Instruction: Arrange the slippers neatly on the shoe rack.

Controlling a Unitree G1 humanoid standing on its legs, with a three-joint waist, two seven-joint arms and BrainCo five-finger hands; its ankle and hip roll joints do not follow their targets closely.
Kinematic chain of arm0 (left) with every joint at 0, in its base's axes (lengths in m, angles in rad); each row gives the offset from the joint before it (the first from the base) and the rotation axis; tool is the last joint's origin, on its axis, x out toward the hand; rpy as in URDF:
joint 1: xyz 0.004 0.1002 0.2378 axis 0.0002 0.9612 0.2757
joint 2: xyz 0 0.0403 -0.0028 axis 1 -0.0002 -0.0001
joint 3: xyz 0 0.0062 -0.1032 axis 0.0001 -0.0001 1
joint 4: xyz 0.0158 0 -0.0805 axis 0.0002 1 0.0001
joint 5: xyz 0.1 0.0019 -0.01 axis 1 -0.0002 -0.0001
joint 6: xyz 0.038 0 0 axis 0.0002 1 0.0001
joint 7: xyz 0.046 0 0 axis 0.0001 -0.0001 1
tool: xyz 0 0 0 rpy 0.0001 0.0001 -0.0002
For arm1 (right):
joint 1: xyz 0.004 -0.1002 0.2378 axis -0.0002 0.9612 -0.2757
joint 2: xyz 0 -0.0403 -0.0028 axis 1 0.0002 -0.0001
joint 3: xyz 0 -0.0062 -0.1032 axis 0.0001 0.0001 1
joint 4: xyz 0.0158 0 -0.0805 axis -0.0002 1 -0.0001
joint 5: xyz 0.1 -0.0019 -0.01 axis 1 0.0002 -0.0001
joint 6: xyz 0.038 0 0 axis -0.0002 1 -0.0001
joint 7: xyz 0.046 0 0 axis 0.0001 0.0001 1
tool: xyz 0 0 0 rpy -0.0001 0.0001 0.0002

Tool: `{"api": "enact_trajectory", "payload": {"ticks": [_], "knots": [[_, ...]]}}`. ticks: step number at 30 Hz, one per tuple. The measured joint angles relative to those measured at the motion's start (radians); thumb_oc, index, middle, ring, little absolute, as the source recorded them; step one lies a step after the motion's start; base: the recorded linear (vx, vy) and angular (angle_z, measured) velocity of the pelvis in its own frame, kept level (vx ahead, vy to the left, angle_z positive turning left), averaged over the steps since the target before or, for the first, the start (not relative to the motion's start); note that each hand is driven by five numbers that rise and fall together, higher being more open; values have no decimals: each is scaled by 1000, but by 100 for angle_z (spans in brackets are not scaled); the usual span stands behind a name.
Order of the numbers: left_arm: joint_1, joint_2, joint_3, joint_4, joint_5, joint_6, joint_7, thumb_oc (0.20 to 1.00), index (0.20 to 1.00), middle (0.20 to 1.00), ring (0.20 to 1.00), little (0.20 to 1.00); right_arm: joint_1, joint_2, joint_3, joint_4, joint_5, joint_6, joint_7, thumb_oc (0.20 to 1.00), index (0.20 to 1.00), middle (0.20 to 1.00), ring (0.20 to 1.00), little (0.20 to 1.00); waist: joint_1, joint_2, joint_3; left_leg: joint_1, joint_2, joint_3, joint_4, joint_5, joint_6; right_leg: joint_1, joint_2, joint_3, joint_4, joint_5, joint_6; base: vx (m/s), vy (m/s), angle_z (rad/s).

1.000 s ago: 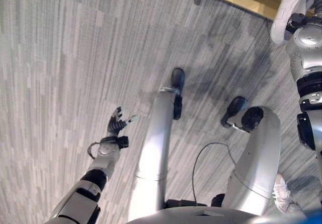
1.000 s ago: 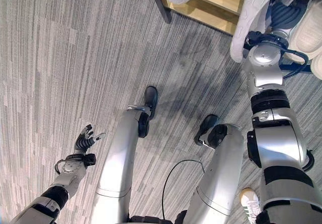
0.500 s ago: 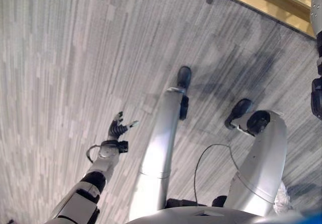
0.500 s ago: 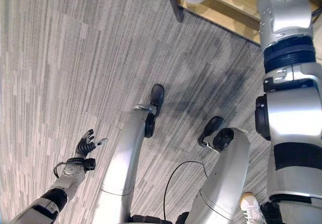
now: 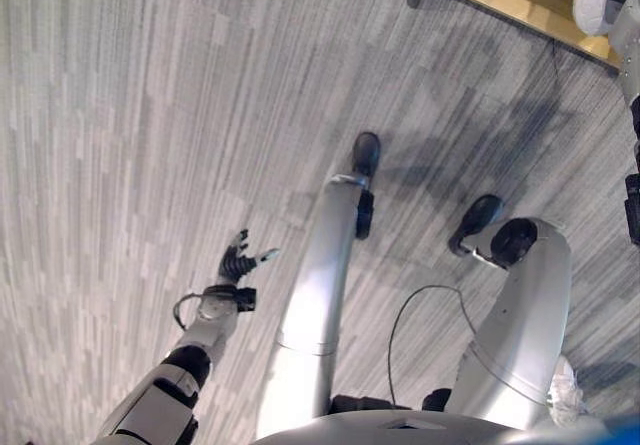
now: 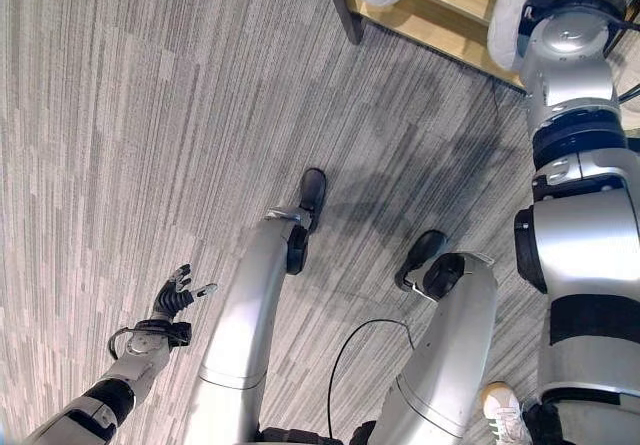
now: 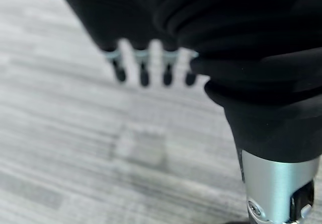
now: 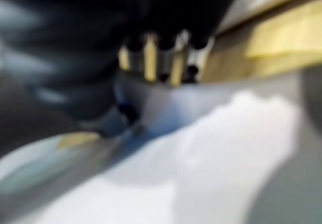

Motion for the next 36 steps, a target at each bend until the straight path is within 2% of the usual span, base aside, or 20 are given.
{"api": "enact_trajectory", "payload": {"ticks": [4,9,10,11,12,16,22,27,36], "knots": [[0,3,8,-31,-8,-1,0,1000,1000,1000,1000,1000,-1,67,4,2,-42,38,-26,200,200,200,200,200,-1,1,0,-5,9,8,8,-4,1,-15,15,17,5,10,1,-3,0,-8],[11,6,8,-66,-14,2,-1,1000,1000,1000,1000,1000,-7,91,3,2,-80,59,-41,200,200,200,200,200,-1,1,-1,-4,10,9,9,-3,1,-18,19,22,5,14,1,0,0,0],[13,9,7,-78,-21,5,-1,1000,1000,1000,1000,1000,-9,94,0,2,-84,63,-43,388,388,388,388,388,-1,2,-1,-4,10,12,8,-3,1,-21,20,25,4,16,1,0,0,0],[19,14,7,-101,-21,10,-2,1000,1000,1000,1000,1000,-12,96,-1,2,-89,66,-47,627,627,627,627,627,-1,2,-1,-4,11,12,7,-3,0,-22,21,25,3,17,0,0,0,0],[19,14,8,-104,-21,9,-3,1000,1000,1000,1000,1000,-12,96,-1,2,-97,68,-49,1000,1000,1000,1000,1000,0,3,-2,-4,11,13,7,-3,0,-22,21,26,4,17,0,0,0,0],[22,33,7,-149,-21,12,-4,1000,1000,1000,1000,1000,-22,100,-11,3,-100,83,-66,1000,1000,1000,1000,1000,4,11,-6,-4,10,15,0,-3,0,-24,21,27,-3,18,-1,0,0,0],[21,35,3,-136,-19,12,-2,1000,1000,1000,1000,1000,-31,102,-112,-38,-95,76,-147,1000,1000,1000,1000,1000,16,27,-15,5,11,24,-30,5,0,-23,20,30,-22,24,6,0,0,0],[11,24,-23,-94,-11,10,0,1000,1000,1000,1000,1000,-30,125,-188,-124,-17,19,-205,1000,1000,1000,1000,1000,25,34,-19,21,3,27,-78,26,-7,-19,14,28,-49,35,5,-18,8,5],[12,14,-35,-78,20,0,0,1000,1000,1000,1000,1000,-22,136,-293,-124,98,-70,-264,1000,1000,1000,1000,1000,32,53,-31,25,-14,17,-103,44,-7,-9,-7,12,-57,38,3,2,4,6]]}}
